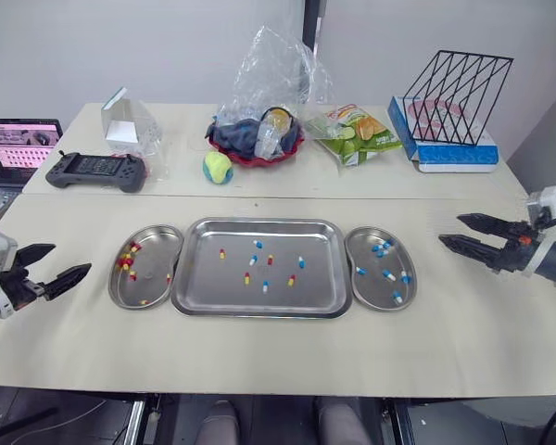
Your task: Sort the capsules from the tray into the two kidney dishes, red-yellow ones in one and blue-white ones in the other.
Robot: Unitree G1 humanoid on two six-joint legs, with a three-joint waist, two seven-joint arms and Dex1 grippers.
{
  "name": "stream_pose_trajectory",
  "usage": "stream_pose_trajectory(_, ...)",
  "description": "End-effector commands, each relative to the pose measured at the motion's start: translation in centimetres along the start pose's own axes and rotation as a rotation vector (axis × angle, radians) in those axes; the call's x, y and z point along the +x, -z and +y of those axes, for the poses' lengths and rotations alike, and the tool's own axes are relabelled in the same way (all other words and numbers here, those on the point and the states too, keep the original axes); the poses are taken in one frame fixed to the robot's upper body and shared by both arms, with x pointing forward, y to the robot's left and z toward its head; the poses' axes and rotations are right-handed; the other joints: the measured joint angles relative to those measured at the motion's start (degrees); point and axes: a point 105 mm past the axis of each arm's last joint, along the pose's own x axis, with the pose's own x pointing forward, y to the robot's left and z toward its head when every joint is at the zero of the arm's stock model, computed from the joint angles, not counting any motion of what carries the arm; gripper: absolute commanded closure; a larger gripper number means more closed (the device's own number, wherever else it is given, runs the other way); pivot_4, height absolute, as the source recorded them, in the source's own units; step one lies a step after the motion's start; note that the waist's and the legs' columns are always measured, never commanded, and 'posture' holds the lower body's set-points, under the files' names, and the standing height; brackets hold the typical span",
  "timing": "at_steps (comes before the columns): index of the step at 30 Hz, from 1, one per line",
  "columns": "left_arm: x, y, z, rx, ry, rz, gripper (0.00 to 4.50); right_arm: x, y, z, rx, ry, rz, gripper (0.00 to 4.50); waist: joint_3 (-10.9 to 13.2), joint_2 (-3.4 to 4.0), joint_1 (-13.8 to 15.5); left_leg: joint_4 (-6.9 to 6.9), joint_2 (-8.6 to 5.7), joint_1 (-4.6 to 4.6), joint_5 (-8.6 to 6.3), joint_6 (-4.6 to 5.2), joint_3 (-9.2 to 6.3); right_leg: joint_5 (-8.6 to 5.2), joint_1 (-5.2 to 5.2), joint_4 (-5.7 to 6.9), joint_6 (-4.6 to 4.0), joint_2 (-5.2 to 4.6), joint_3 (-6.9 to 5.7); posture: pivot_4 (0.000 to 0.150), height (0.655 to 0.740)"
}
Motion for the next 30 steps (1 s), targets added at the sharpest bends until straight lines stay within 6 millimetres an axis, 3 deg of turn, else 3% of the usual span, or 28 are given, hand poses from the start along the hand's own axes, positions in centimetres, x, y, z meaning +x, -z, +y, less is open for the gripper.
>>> stream_pose_trajectory(1, 0.4, -2.2, -0.1, 0.022, 0.003, -0.045, 0.0, -0.2, -1.7, 1.2, -0.058, -0.064, 0.001, 0.01, 0.0, 0.0, 0.11, 0.0, 0.0, 0.0, 0.0, 0.0, 0.0, 0.0, 0.0, 0.0, 0.0, 0.0, 0.0, 0.15, 0.738)
stream_pose_trajectory(5, 2.7, -4.0, -2.2, 0.045, 0.042, -0.092, 0.0, 0.4, -2.6, 2.5, -0.06, -0.136, -0.025, 0.01, 0.0, 0.0, 0.34, 0.04, 0.0, -0.01, 0.0, 0.0, 0.0, 0.0, 0.01, 0.01, 0.01, -0.01, 0.0, 0.15, 0.738)
stream_pose_trajectory(13, 5.9, -6.8, -6.3, 0.002, 0.127, -0.158, 0.0, 1.1, -2.4, 3.2, -0.111, -0.159, -0.015, 0.01, 0.0, -0.01, 0.32, 0.17, -0.01, -0.07, 0.0, 0.01, -0.02, 0.0, 0.0, 0.05, 0.01, 0.01, 0.0, 0.15, 0.738)
stream_pose_trajectory(16, 7.3, -7.9, -9.0, -0.034, 0.229, -0.165, 0.0, 0.9, -2.3, 3.4, -0.131, -0.157, -0.008, 0.01, 0.0, -0.01, 0.37, 0.21, -0.01, -0.07, 0.0, 0.01, -0.02, 0.0, 0.01, 0.06, 0.01, 0.01, 0.0, 0.15, 0.738)
stream_pose_trajectory(19, 8.9, -8.3, -12.9, -0.015, 0.361, -0.151, 0.0, 0.9, -2.3, 3.6, -0.148, -0.142, -0.023, 0.01, 0.0, -0.01, 0.67, 0.27, -0.02, -0.09, 0.0, 0.0, -0.03, 0.0, 0.05, 0.04, 0.03, 0.0, 0.0, 0.15, 0.738)
stream_pose_trajectory(22, 10.9, -7.7, -14.8, -0.015, 0.38, -0.073, 0.0, 0.7, -2.6, 3.4, -0.142, -0.098, -0.063, 0.01, 0.0, -0.01, 1.14, 0.41, -0.04, -0.12, 0.0, 0.01, -0.03, 0.0, 0.06, 0.09, 0.04, 0.0, 0.0, 0.15, 0.738)
stream_pose_trajectory(28, 11.1, -7.7, -16.3, 0.128, 0.506, -0.07, 0.0, 0.4, -2.2, 3.8, -0.157, -0.071, -0.057, 0.01, 0.0, -0.01, 1.04, 0.52, -0.04, -0.13, -0.03, 0.05, -0.06, 0.0, 0.04, 0.14, 0.05, 0.03, 0.02, 0.15, 0.738)
stream_pose_trajectory(30, 11.3, -7.7, -15.7, 0.198, 0.548, -0.065, 0.0, 0.1, -2.2, 3.8, -0.159, -0.047, -0.07, 0.01, 0.0, -0.01, 1.15, 0.52, -0.05, -0.13, -0.02, 0.04, -0.05, 0.0, 0.05, 0.15, 0.05, 0.03, 0.02, 0.15, 0.738)
